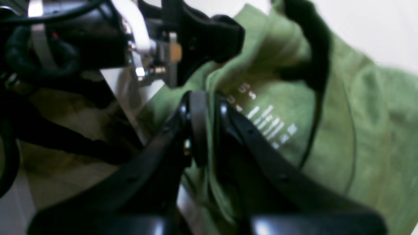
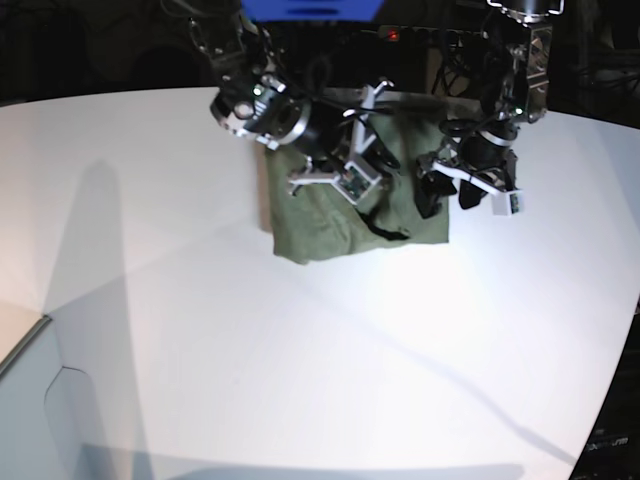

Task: Layout the t-shirt on the table in an organized manner, then fold the t-shirt properly
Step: 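Grasp the other strip end with the right gripper and fold it over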

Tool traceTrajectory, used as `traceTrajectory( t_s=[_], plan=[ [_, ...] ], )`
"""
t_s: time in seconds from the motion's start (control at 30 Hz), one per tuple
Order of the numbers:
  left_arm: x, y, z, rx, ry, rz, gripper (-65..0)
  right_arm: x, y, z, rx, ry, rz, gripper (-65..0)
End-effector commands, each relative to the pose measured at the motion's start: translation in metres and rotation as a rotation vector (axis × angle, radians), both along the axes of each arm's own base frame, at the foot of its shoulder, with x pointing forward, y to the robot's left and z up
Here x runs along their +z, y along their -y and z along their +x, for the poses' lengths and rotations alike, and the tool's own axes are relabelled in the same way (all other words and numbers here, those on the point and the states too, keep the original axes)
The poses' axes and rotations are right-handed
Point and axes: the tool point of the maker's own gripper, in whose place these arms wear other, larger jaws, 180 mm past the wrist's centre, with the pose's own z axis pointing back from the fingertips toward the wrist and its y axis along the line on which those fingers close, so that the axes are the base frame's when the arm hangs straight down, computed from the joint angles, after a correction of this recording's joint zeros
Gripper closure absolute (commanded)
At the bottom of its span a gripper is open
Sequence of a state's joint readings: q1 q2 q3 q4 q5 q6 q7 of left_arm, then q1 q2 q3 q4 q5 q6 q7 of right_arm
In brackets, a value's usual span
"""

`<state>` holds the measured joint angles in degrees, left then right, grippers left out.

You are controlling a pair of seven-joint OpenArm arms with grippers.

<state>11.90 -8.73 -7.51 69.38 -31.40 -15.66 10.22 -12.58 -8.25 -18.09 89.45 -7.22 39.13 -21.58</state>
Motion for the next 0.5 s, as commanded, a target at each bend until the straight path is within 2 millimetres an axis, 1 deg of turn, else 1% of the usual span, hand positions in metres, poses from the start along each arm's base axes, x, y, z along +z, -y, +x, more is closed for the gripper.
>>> traceTrajectory(
  t_s=[0.0, 0.1, 0.17, 0.2, 0.37, 0.4, 0.47],
  plan=[
    [-0.008, -0.002, -0.009, -0.008, -0.05, 0.012, -46.2, 0.021, -0.014, 0.005, 0.017, 0.043, 0.073, 0.0],
    [0.0, -0.011, -0.007, -0.012, -0.032, 0.031, -46.2, 0.028, -0.018, 0.011, 0.03, 0.07, 0.076, 0.0],
    [0.004, -0.015, -0.014, -0.021, -0.027, 0.044, -46.2, 0.032, -0.018, 0.014, 0.029, 0.085, 0.078, 0.0],
    [0.008, -0.016, -0.015, -0.027, -0.017, 0.051, -46.2, 0.035, -0.017, 0.018, 0.027, 0.096, 0.077, 0.0],
    [0.018, -0.024, -0.026, -0.049, -0.005, 0.084, -46.2, 0.049, -0.016, 0.027, 0.022, 0.14, 0.087, 0.0],
    [0.02, -0.029, -0.03, -0.042, -0.004, 0.093, -46.2, 0.055, -0.015, 0.029, 0.019, 0.157, 0.091, 0.0],
    [0.026, -0.046, -0.036, 0.0, 0.001, 0.11, -46.1, 0.066, -0.014, 0.031, 0.013, 0.185, 0.099, 0.0]
  ],
)
